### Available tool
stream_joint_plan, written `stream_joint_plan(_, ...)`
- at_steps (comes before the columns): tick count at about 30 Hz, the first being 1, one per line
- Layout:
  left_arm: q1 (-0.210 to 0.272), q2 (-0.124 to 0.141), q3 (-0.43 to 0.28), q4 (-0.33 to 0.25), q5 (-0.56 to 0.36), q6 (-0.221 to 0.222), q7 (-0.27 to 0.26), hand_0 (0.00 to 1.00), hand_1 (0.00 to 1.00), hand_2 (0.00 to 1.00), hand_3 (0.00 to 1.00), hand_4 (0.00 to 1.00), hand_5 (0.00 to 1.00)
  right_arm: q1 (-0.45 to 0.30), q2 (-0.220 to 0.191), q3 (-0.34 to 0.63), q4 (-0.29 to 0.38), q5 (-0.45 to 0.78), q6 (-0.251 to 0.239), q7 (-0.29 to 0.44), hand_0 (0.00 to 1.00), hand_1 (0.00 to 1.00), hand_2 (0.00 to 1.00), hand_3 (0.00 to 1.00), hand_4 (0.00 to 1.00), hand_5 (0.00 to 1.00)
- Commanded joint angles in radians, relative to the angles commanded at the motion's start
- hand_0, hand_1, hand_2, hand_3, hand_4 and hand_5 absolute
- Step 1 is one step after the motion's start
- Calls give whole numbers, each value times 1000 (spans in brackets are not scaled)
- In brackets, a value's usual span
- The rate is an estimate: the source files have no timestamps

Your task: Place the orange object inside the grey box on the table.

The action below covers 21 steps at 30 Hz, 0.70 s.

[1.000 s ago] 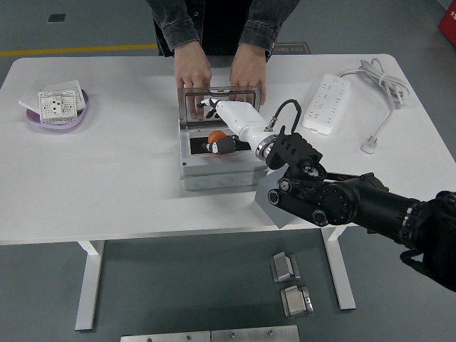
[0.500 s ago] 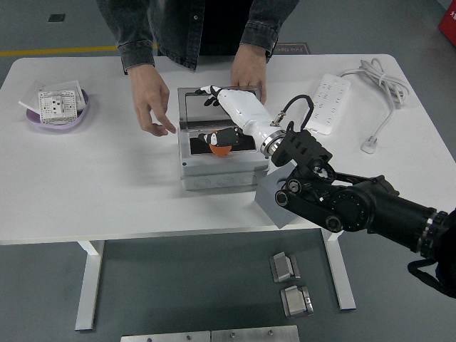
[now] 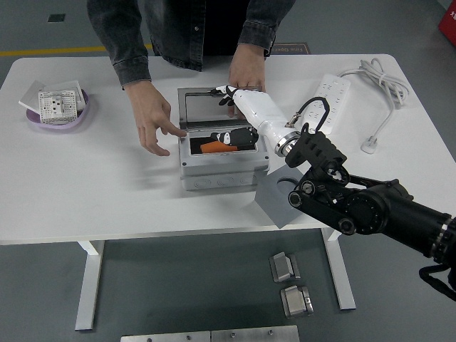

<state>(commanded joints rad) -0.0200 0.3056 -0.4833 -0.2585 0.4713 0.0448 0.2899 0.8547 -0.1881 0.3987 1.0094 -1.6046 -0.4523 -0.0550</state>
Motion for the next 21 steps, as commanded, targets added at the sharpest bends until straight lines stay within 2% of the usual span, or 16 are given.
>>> stream_joint_plan(4,-1,-1,-1,-1,1,0,0,718,711,689,818,746,484,3,-3,18,8,-11,5,-3,737,662,677,836,893,277)
stream_joint_plan(5,-1,-1,-1,-1,0,0,0,718,711,689,818,746,484,8,-2,23,5,-11,8,-4,738,662,677,830,898,307)
stream_joint_plan(10,-2,0,5,1,-4,0,0,718,711,689,818,746,484,44,8,37,-22,-1,23,-5,738,662,677,830,898,307)
stream_joint_plan(11,-2,1,6,1,-5,0,0,718,711,689,818,745,484,52,10,37,-31,5,26,-4,739,661,677,826,895,331)
stream_joint_plan(16,-3,5,13,1,-10,0,0,718,711,689,818,745,484,107,35,12,-113,75,39,5,739,661,677,826,895,331)
stream_joint_plan(17,-4,5,14,1,-10,0,1,718,711,689,818,745,484,122,43,-1,-134,94,44,5,746,677,693,826,910,448)
stream_joint_plan(21,-6,8,17,0,-11,-1,1,718,711,689,818,745,484,174,71,-52,-209,162,60,6,746,677,693,826,910,448)
